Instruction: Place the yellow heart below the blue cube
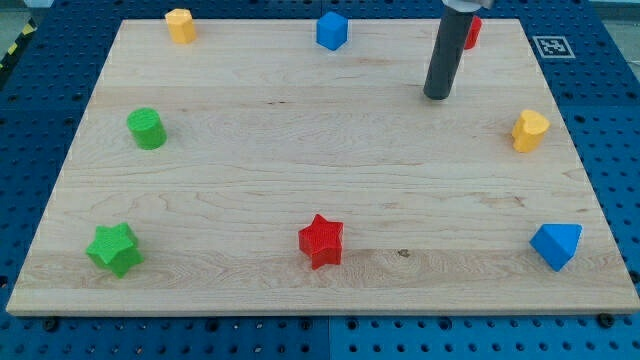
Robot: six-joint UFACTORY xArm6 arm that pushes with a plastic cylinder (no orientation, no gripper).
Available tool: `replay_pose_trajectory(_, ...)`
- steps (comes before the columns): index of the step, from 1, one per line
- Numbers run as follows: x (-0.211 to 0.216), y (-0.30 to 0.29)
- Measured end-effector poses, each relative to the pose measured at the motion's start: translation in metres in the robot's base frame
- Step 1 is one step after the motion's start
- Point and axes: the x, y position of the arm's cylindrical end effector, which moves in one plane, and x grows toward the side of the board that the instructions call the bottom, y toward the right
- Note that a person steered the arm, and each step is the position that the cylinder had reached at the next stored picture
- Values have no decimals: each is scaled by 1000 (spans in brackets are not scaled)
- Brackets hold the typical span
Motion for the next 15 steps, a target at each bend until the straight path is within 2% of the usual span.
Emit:
replay_pose_trajectory(5, -24, -3)
replay_pose_trajectory(6, -24, 39)
replay_pose_trajectory(7, -14, 121)
replay_pose_trajectory(8, 33, 196)
replay_pose_trajectory(9, 54, 196)
replay_pose_trajectory(12, 60, 133)
replay_pose_trajectory(15, 74, 99)
